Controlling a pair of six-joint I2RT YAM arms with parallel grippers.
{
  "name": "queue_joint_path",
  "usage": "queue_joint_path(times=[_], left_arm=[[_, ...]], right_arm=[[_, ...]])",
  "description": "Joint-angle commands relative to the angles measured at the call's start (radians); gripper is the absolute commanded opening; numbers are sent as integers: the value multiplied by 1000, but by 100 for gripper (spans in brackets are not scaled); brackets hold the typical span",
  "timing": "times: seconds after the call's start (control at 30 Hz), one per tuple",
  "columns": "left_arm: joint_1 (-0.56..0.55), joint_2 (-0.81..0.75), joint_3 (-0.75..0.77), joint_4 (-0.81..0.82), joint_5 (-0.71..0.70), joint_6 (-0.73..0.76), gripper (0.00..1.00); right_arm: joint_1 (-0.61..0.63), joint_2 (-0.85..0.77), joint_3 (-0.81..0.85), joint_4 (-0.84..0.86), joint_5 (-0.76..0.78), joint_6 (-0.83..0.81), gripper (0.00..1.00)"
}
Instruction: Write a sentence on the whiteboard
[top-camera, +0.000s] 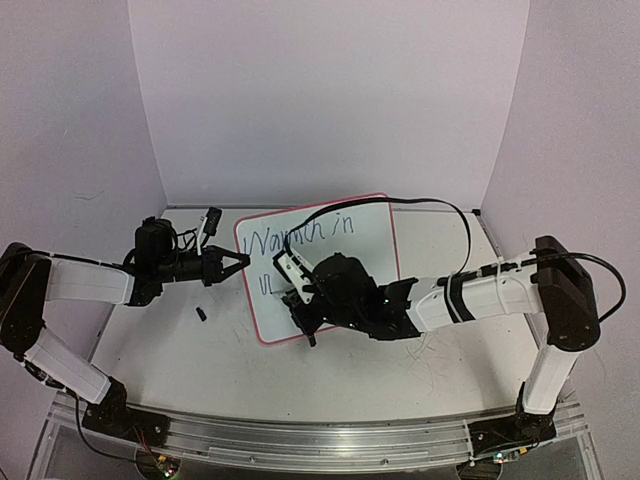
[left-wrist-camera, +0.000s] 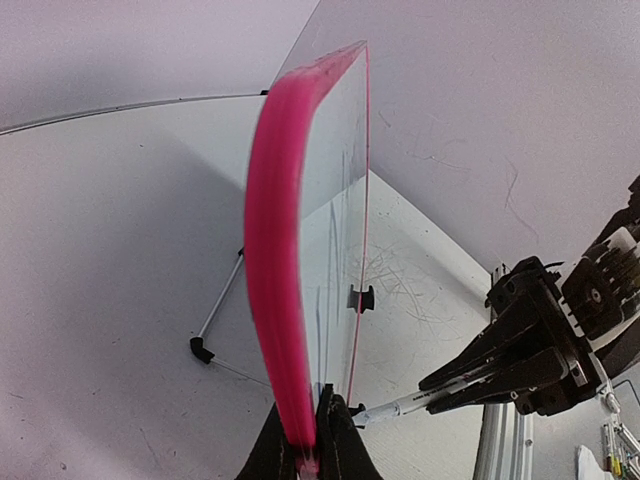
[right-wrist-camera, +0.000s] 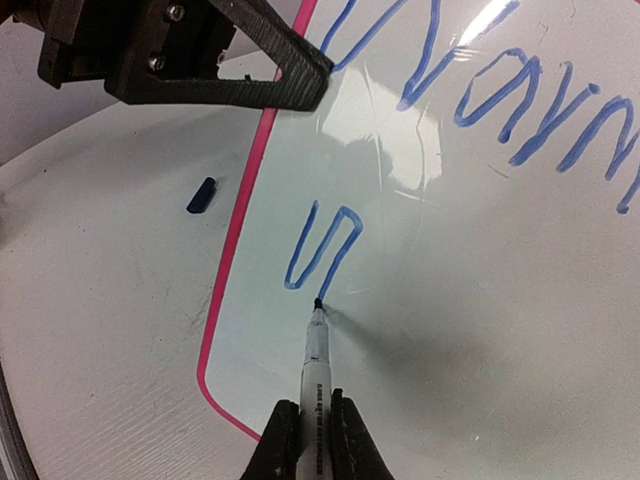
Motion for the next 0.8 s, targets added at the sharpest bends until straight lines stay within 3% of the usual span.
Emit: queue_joint_path(times=[0.0, 0.77], left_arm=[[-3, -12, 9, -32, -73, 85, 0], [-2, -20, 5, -32, -76, 84, 0]], right_arm=[[10, -20, -16, -15, -6, 34, 0], [53, 68, 59, -4, -14, 70, 0]])
